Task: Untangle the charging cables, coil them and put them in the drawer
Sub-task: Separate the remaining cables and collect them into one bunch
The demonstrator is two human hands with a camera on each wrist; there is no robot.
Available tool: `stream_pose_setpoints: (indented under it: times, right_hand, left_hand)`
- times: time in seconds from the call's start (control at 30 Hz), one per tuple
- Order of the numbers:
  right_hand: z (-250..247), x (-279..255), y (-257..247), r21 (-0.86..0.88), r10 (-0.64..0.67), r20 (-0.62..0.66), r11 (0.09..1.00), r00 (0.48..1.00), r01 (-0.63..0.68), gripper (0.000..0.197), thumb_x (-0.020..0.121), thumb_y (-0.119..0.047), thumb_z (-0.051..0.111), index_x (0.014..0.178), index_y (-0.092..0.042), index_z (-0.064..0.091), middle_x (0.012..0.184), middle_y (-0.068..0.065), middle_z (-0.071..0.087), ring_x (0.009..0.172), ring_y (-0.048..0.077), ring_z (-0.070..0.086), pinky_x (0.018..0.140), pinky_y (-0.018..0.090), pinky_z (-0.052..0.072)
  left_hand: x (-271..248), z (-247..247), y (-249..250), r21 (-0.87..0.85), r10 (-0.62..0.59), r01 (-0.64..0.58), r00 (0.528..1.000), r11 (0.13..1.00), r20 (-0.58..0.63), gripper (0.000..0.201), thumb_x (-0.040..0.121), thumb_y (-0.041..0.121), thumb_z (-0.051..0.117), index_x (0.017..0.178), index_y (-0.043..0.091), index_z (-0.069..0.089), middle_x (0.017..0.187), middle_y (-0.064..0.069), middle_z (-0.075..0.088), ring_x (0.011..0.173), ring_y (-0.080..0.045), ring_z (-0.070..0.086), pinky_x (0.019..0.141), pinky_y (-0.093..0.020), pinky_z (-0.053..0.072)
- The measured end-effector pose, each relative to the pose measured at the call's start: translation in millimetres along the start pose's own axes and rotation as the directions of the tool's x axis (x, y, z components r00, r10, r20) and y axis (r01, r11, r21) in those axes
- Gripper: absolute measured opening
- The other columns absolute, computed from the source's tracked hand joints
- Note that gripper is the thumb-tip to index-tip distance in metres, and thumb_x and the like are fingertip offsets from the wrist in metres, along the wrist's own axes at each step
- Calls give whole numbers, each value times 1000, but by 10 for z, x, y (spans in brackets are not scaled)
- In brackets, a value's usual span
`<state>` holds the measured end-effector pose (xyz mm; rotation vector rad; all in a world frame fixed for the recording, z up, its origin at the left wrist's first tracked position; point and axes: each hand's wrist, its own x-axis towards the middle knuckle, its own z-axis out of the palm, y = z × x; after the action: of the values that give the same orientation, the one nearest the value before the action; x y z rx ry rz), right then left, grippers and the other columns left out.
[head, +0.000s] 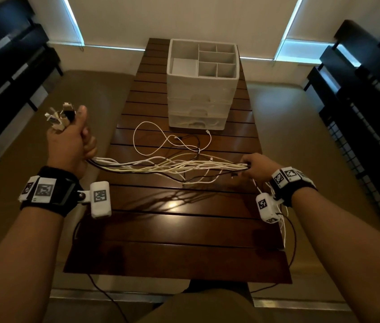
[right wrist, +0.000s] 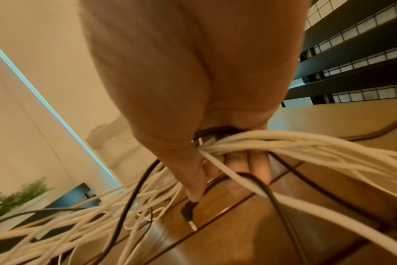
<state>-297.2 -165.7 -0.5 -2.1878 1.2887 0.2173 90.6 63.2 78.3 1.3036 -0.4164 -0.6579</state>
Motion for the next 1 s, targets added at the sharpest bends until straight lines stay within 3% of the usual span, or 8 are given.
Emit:
stream_pose_setpoints:
  times: [0.17,0.27,0.43,0.57,0.63,0.7,0.9,1.0]
  right_hand:
    - [-127,-131,-164,50,-93,29,995,995,91,9,99,-25,69,103,-17,71,85,2,72,71,17,65,66,30,51]
    - [-225,-229,-438,56,-147,45,988,988,144,13,104,-22,61,102,-11,67,78,3,64,59,12,59,53,23,49]
    - [-463,-300,-991,-12,-318,2,948,948,318,9,103,-24,63,94,-23,65,82,-5,64,60,-1,61,56,20,50]
    - [-404,-314,-1411,-61,-405,34,912,914,406,16,100,-25,64,112,-14,68,97,1,71,82,18,68,73,35,54]
    - [-354,-356,-1563,-30,-483,55,874,874,485,23,99,-24,67,121,-16,66,109,2,72,94,18,67,84,33,53]
    - [-350,-383,-1626,-7,-516,42,856,856,517,28,97,-23,69,123,-16,61,113,2,71,99,18,66,88,34,54]
    - [-354,-407,-1570,156,-499,-60,851,865,502,38,94,-21,75,119,-15,48,103,-2,66,85,12,65,70,28,54]
    - [-375,-346,-1416,231,-501,-90,830,861,508,26,94,-19,74,114,-18,56,105,0,70,87,16,70,72,32,57]
  left_hand:
    - [-6,42,-60,116,-20,16,999,993,36,47,98,40,71,59,25,50,55,5,37,37,-9,29,44,-21,19]
    - [-113,247,-209,248,-58,23,989,969,135,49,98,38,71,55,20,55,45,7,36,34,-9,26,43,-20,17]
    - [-402,678,-317,384,-3,-141,936,913,353,27,100,34,69,93,10,79,47,14,49,39,-2,38,41,-18,32]
    - [-625,1039,-281,404,64,-361,806,841,588,22,92,23,80,114,26,77,108,9,78,91,7,71,80,-9,51]
    - [-651,1135,-317,433,-44,-347,738,832,674,32,82,27,89,111,34,75,110,6,79,102,-4,74,88,-20,57]
    - [-595,1152,-372,459,-81,-353,715,815,695,37,75,27,93,108,27,77,104,6,80,100,-7,74,88,-26,57]
    - [-473,1095,-313,535,-133,-475,648,699,750,18,85,26,87,101,21,79,92,7,79,87,-6,73,76,-21,54]
    - [-381,1001,-161,554,-108,-477,684,683,722,5,92,20,80,90,23,76,78,19,74,74,4,67,67,-10,47]
